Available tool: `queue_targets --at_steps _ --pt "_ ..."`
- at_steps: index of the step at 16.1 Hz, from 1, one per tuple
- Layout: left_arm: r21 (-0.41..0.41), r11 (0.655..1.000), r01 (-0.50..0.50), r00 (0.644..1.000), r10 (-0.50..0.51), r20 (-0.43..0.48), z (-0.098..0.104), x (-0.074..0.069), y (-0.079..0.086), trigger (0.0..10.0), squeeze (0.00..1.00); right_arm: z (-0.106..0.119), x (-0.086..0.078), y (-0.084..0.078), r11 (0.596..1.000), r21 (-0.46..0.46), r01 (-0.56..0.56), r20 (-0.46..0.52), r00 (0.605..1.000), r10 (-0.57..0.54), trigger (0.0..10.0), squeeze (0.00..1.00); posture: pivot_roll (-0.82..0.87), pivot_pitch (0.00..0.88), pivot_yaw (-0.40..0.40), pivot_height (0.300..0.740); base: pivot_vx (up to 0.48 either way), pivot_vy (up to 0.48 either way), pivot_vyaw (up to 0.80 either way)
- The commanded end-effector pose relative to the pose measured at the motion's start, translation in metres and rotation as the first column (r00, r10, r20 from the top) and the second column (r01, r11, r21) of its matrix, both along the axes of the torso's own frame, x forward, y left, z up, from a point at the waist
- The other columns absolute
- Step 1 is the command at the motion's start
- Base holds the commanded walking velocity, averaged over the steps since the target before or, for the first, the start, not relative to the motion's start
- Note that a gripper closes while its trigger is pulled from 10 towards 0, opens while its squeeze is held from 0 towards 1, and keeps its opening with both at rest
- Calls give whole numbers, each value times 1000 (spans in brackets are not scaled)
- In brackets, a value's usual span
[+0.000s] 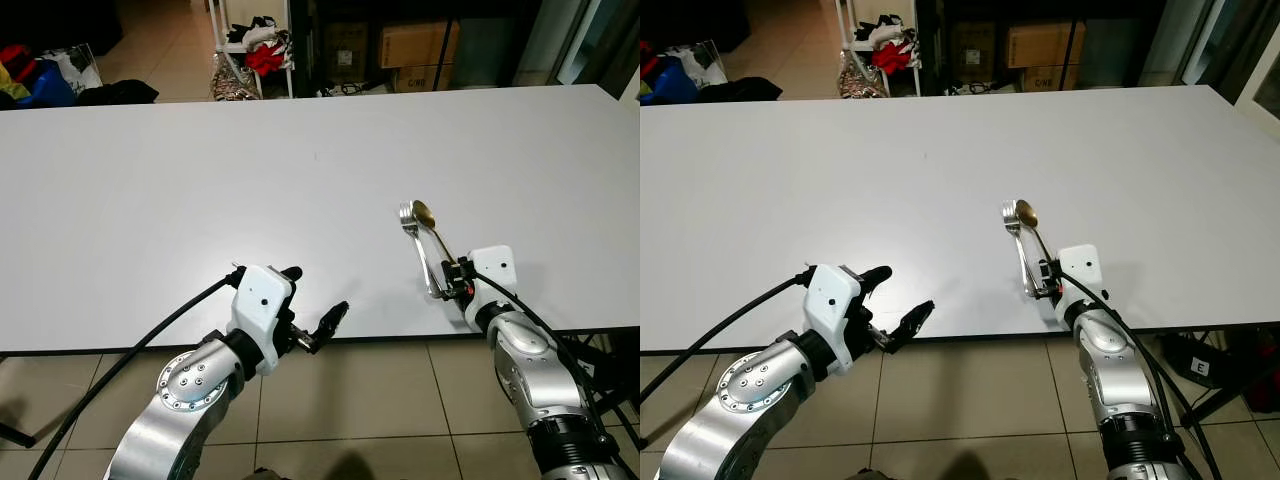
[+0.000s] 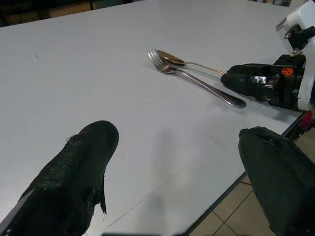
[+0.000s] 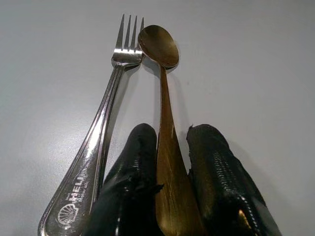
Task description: Setting the table
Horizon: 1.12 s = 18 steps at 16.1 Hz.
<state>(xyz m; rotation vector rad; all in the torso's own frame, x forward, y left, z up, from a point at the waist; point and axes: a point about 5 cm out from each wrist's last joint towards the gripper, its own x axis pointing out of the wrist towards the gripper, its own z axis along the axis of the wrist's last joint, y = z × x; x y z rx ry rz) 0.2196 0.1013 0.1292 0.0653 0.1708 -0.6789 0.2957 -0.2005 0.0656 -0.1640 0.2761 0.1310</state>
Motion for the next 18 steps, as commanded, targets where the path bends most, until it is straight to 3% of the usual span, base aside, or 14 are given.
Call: queue_targets --at_steps 1,7,10,11,13,15,17,18 --pt "3 1000 15 1000 -15 21 5 1 -1 10000 0 4 1 3 1000 13 0 11 1000 -1 10000 1000 -136 26 65 740 0 0 0" --pt "7 1000 20 1000 -20 22 4 0 -2 10000 0 13 -4 9 997 69 21 45 999 -24 10000 1000 -137 21 64 740 0 0 0" --pt "1 1000 -6 999 6 41 6 -1 1 10000 0 44 -10 -1 994 100 50 172 983 -67 10000 1000 -130 10 62 740 0 0 0" --pt "-12 999 -45 997 46 65 9 0 4 10000 0 63 -12 -1 993 113 21 251 967 -49 10000 1000 -129 4 63 740 0 0 0" --pt "-36 966 -254 955 257 151 18 5 21 10000 0 96 -24 17 992 34 -125 365 925 104 10000 1000 -139 0 78 740 0 0 0" --pt "-19 907 -420 897 418 146 18 2 37 10000 0 99 -38 42 969 23 -247 369 903 221 10000 1000 -129 0 82 740 0 0 800" --pt "-8 869 -495 859 491 147 19 -5 47 10000 0 87 -45 60 962 74 -262 335 916 223 10000 1000 -115 0 83 740 0 0 800" --pt "-24 855 -517 849 517 112 15 -10 50 10000 1000 84 -43 60 969 96 -226 340 923 182 10000 1000 -104 0 79 740 0 0 800"
